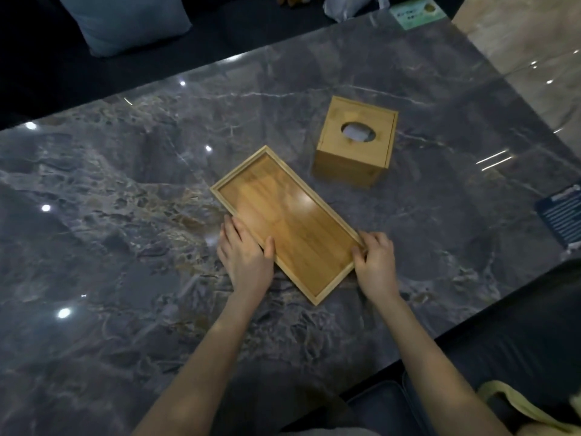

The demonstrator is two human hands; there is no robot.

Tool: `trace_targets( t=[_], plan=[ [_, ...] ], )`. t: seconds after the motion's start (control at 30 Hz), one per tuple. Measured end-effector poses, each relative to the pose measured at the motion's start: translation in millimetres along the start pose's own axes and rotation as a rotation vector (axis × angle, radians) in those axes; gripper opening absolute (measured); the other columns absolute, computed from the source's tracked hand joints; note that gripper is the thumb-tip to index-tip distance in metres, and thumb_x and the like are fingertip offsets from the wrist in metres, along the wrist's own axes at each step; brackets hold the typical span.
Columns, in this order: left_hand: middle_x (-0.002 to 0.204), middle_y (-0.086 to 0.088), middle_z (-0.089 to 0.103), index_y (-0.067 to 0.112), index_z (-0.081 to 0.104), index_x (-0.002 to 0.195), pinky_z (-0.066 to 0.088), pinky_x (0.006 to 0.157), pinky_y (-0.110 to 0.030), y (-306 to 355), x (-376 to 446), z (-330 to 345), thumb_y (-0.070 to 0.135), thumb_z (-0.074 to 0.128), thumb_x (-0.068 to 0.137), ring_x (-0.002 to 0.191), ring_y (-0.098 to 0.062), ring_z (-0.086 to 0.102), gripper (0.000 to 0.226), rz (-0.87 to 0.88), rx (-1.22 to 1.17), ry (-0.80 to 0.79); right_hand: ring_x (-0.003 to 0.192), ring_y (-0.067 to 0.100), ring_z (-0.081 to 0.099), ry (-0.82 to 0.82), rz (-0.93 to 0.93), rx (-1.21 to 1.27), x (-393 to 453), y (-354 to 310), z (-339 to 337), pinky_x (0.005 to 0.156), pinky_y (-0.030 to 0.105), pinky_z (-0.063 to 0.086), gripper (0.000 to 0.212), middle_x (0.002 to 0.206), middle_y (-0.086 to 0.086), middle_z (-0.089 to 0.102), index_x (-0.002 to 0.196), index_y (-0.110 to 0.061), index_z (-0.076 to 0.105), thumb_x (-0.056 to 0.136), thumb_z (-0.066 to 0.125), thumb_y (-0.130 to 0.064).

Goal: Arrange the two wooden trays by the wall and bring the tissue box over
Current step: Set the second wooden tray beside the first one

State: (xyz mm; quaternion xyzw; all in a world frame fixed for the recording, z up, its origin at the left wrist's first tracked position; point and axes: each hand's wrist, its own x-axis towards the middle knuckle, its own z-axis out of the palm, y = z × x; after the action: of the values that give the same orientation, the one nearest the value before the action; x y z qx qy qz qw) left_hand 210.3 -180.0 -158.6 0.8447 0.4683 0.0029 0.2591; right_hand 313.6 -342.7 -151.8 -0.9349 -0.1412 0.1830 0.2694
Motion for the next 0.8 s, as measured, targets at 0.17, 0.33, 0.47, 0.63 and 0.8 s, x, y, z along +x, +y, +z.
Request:
trace_targets(
  t=[0.17,0.33,0.47,0.63,0.8],
  plan=[
    [0.154,-0.022,0.016,-0.007,0.02,0.139,0.014,0.115,-0.049,0,-2,6,0.031,0.047,0.091,0.14,-0.037,0.015,0.067,-0.04,-0.026,-0.005,0.103,0.031,0.052,-0.015,-0.019,0.082,6,6,-7,0.09,0.029,0.037,0.03,0.107,0.018,0.056,0.115,0.0,0.058,0.088,0.053,-0.012],
    [0.155,-0.02,0.012,-0.007,0.02,0.139,0.012,0.114,-0.051,4,-1,3,0.025,0.044,0.092,0.141,-0.036,0.01,0.062,-0.063,-0.08,-0.027,0.089,0.023,0.056,-0.006,-0.037,0.14,11,7,-13,0.073,0.01,0.029,0.024,0.1,0.019,0.061,0.107,0.0,0.064,0.085,0.058,-0.008],
    [0.154,-0.021,0.014,-0.012,0.03,0.133,0.011,0.114,-0.049,6,2,-5,0.016,0.043,0.091,0.14,-0.036,0.01,0.051,-0.096,-0.15,-0.039,0.086,0.016,0.053,-0.045,-0.04,0.176,10,5,-16,0.072,0.008,0.029,0.025,0.099,0.017,0.063,0.107,0.0,0.065,0.084,0.06,-0.008],
    [0.145,-0.027,0.029,-0.013,0.041,0.124,0.018,0.113,-0.044,-5,13,-18,0.013,0.047,0.088,0.134,-0.038,0.023,0.045,-0.102,-0.23,-0.073,0.091,0.017,0.058,-0.066,-0.055,0.233,4,-5,-18,0.075,0.008,0.031,0.025,0.103,0.015,0.066,0.106,0.0,0.066,0.082,0.062,-0.007],
    [0.105,-0.015,0.065,0.004,0.059,0.106,0.048,0.082,-0.039,-11,10,-52,0.011,0.052,0.084,0.096,-0.031,0.06,0.023,-0.082,-0.446,-0.014,0.102,0.012,0.06,-0.1,-0.064,0.339,-2,-25,-26,0.095,0.025,0.046,0.028,0.112,0.008,0.069,0.109,-0.007,0.065,0.081,0.064,-0.012]
  ],
)
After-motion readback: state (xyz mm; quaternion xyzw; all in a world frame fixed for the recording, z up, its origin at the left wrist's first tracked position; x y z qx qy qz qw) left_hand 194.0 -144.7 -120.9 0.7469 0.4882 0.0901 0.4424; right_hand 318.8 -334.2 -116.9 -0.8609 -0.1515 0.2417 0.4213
